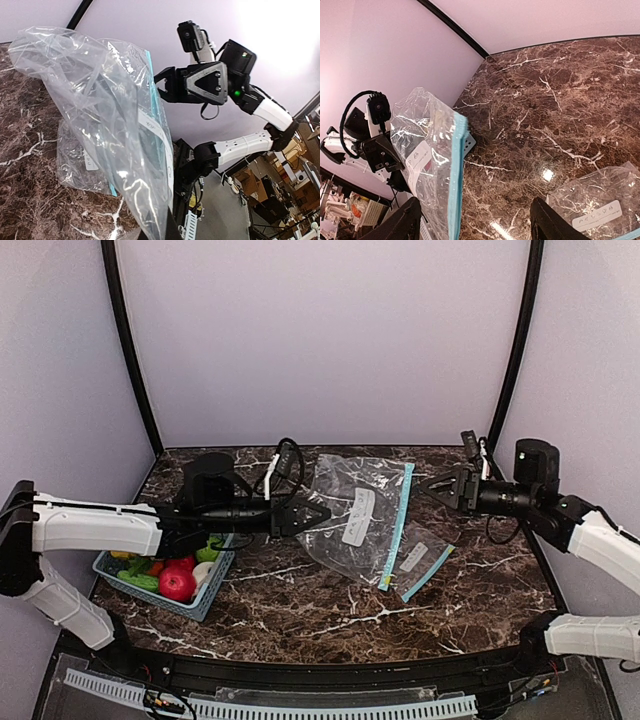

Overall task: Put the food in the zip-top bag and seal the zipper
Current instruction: Pick up the zipper food storage bag at the center of the board, then pass from the left arm to the right

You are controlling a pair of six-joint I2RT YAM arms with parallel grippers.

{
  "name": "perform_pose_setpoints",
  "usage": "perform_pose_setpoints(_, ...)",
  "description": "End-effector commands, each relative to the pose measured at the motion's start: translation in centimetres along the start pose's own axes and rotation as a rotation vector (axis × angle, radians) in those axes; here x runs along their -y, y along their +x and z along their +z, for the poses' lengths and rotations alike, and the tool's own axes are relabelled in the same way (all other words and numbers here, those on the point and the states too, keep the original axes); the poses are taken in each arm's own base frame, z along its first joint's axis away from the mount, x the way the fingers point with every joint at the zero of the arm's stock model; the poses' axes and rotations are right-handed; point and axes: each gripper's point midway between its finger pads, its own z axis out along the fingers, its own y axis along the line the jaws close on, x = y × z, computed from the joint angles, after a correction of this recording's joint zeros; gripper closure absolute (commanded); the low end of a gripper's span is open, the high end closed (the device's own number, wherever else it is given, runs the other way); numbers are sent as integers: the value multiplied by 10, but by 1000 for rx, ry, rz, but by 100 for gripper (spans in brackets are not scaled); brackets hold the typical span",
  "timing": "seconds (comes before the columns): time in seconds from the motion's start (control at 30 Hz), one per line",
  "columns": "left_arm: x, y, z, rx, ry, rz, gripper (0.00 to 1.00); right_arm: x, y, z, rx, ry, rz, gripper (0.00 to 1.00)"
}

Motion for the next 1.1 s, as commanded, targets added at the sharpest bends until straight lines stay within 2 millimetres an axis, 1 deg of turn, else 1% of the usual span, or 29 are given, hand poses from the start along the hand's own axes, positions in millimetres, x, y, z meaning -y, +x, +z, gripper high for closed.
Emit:
perform_pose_setpoints(0.0,42,-15,-25,59,132,68,99,-33,-5,-12,36,-134,-66,27)
perform_pose_setpoints(0.1,58,-18,-32,61,185,70,99,-43,0,-15,33,-182,-82,28)
perform_pose_setpoints(0.2,70,-24,-37,75,231,69,99,-48,7,-12,11,-203,-96,30)
perform_pose_setpoints(0.3,76,-27,-39,82,253,68,99,-56,12,-11,-4,-226,-119,31)
perform_pose_setpoints(0.43,77,-27,-40,87,259,61,99,-69,17,-9,-21,-261,-156,32)
perform_pose_setpoints(0.5,77,-28,-40,89,264,57,99,-72,18,-8,-25,-269,-165,33)
perform_pose_setpoints(0.7,79,-27,-41,96,276,50,99,-71,23,-4,-38,-266,-165,35)
perform_pose_setpoints(0.83,77,-26,-41,93,270,47,99,-76,24,-4,-46,-289,-175,35)
perform_pose_setpoints(1.07,76,-25,-41,92,268,46,99,-78,28,0,-68,-310,-177,35)
